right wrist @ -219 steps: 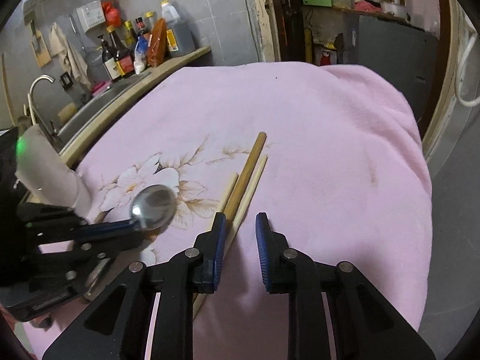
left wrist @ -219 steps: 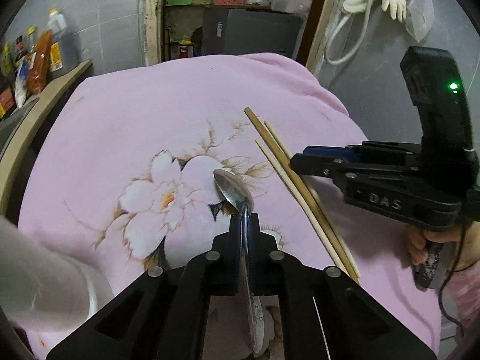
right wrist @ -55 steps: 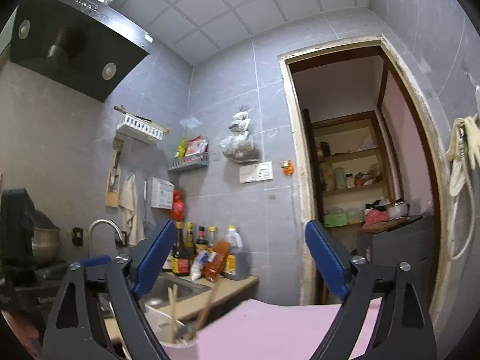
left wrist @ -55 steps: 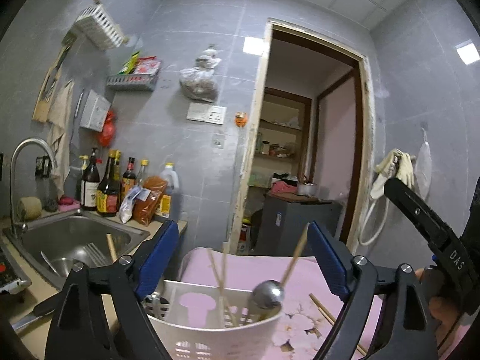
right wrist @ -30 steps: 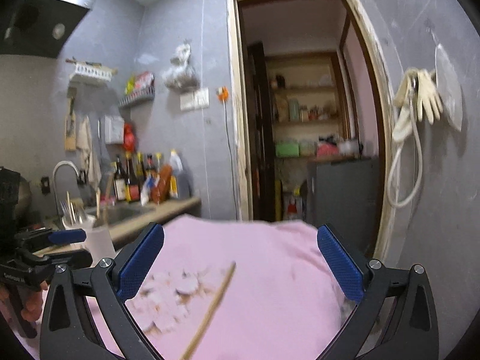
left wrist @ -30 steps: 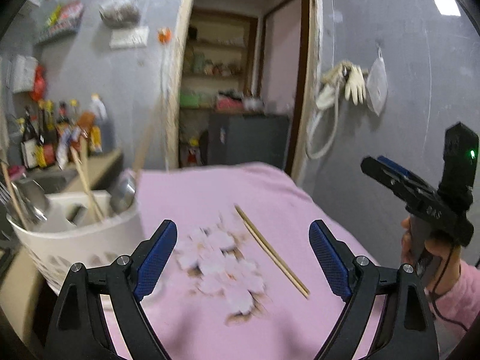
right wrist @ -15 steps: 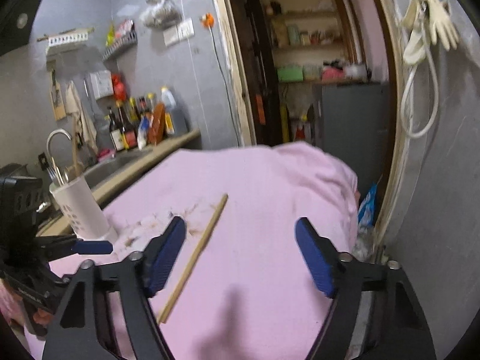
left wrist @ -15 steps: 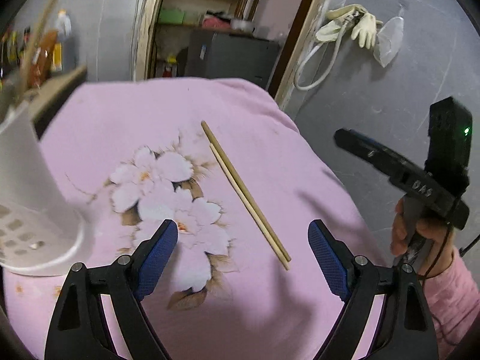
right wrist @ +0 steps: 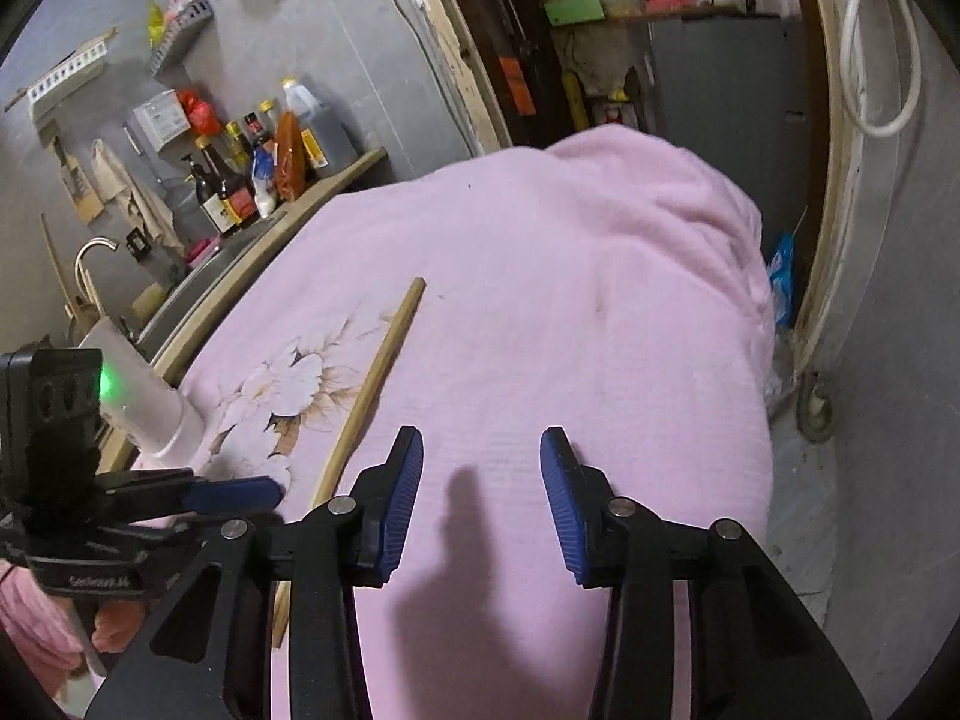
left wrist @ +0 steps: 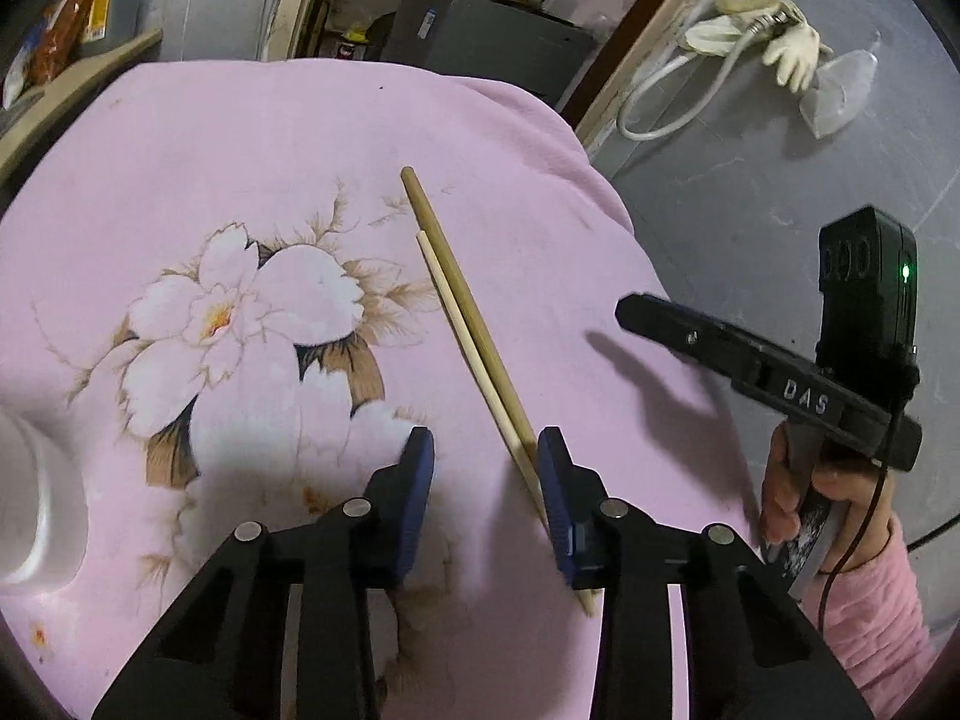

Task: Organize utensils
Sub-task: 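Close the left tool on the last wooden chopstick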

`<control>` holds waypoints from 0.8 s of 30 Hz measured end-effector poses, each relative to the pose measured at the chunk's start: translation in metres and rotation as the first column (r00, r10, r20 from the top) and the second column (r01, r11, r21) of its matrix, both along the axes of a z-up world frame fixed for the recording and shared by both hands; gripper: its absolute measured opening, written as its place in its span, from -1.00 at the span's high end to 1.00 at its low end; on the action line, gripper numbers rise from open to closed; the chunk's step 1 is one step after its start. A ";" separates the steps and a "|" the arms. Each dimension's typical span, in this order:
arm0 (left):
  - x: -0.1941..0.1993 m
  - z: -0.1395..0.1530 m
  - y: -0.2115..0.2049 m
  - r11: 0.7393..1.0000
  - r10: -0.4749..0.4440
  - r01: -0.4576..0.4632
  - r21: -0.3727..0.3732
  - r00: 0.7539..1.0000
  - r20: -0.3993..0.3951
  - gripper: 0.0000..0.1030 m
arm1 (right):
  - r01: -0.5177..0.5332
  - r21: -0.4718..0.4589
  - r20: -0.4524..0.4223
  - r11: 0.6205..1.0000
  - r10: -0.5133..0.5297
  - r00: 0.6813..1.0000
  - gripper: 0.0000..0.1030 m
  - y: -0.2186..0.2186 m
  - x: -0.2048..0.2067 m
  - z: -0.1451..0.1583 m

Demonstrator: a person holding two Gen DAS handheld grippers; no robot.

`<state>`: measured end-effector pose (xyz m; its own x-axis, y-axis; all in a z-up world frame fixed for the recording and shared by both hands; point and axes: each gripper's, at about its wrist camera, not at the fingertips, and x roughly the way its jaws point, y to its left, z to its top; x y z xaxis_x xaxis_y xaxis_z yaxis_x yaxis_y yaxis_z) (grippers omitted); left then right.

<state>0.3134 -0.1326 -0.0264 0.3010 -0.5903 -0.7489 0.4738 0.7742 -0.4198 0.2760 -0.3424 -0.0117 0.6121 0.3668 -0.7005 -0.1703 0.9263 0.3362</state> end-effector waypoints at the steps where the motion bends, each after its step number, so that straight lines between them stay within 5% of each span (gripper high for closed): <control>1: 0.004 -0.001 0.000 1.000 0.003 -0.003 -0.004 1.000 -0.009 0.44 | -0.002 0.006 -0.006 1.000 0.002 1.000 0.25 -0.001 0.001 -0.001; 9: 0.026 -0.006 -0.008 1.000 0.017 -0.016 0.017 1.000 -0.015 0.79 | -0.024 -0.005 -0.019 1.000 0.023 1.000 0.25 0.004 0.010 -0.002; 17: 0.036 -0.011 -0.012 0.999 0.038 -0.038 -0.006 0.998 -0.047 0.89 | -0.044 0.001 -0.054 0.999 0.044 0.998 0.25 0.011 0.028 -0.006; 24: 0.029 -0.007 0.006 0.994 0.096 -0.094 0.059 0.995 -0.030 0.94 | -0.063 0.056 -0.093 0.996 0.068 0.993 0.25 0.022 0.048 -0.009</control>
<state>0.3425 -0.1268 -0.0330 0.3289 -0.5159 -0.7910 0.3834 0.8384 -0.3874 0.3245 -0.3206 -0.0209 0.5175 0.4424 -0.7324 -0.1954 0.8944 0.4022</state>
